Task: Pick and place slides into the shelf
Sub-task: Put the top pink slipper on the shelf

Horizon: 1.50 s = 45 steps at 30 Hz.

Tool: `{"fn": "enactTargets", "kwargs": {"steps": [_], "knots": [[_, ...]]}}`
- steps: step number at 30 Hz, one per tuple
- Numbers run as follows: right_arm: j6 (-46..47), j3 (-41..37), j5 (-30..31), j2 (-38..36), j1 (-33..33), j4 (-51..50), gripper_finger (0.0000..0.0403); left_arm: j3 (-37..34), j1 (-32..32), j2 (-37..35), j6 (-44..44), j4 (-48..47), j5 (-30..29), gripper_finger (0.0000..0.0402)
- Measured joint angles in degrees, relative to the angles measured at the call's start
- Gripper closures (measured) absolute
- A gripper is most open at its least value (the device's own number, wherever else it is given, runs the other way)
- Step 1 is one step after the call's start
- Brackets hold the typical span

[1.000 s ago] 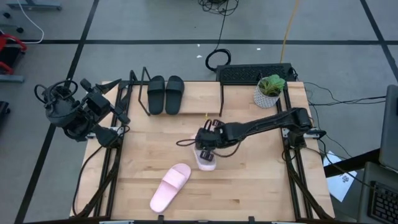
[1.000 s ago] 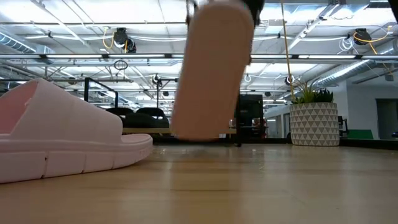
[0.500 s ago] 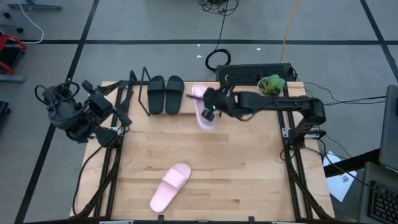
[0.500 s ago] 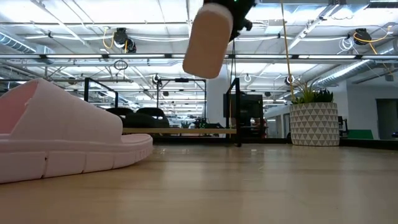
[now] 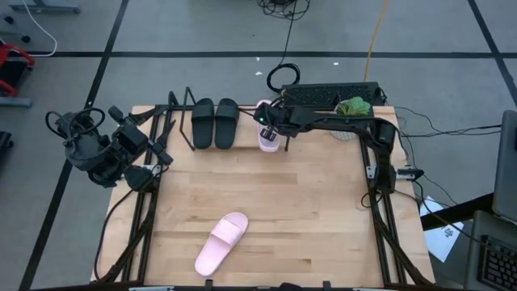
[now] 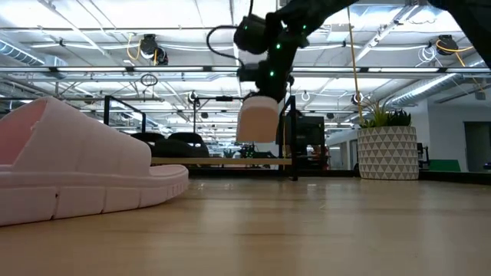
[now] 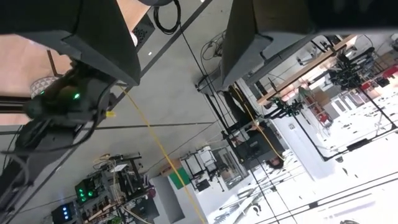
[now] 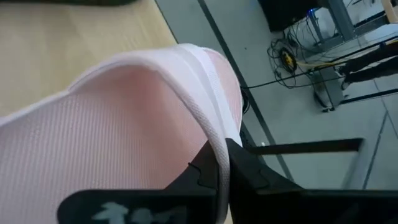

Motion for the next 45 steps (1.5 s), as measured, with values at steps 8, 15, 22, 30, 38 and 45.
{"fn": "enactTargets", "kwargs": {"steps": [8, 15, 22, 30, 38, 45], "knots": [[-4.4, 0.0, 3.1, 2.1, -0.7, 0.5, 0.0402, 0.0, 0.0, 0.0, 0.1, 0.0, 0.0, 0.0174], [-4.5, -0.1, 3.0, 2.1, -0.9, -0.1, 0.0403, 0.0, 0.0, 0.3, 0.1, 0.0, 0.0, 0.0174], [-4.2, -2.9, 3.0, 2.1, -0.9, 0.2, 0.0403, 0.0, 0.0, 0.3, 0.1, 0.0, 0.0, 0.0174], [-4.1, -5.1, 3.9, 2.1, -0.9, 2.9, 0.0399, 0.0, 0.0, 0.3, 0.0, 0.0, 0.0, 0.0174], [-5.3, -5.1, 4.7, 2.1, -1.2, 3.7, 0.0397, 0.0, 0.0, 0.3, 0.0, 0.0, 0.0, 0.0174], [-7.4, -5.1, 6.1, 2.1, -1.4, 4.6, 0.0395, 0.0, 0.0, 0.3, -0.1, 0.0, 0.0, 0.0174]]}}
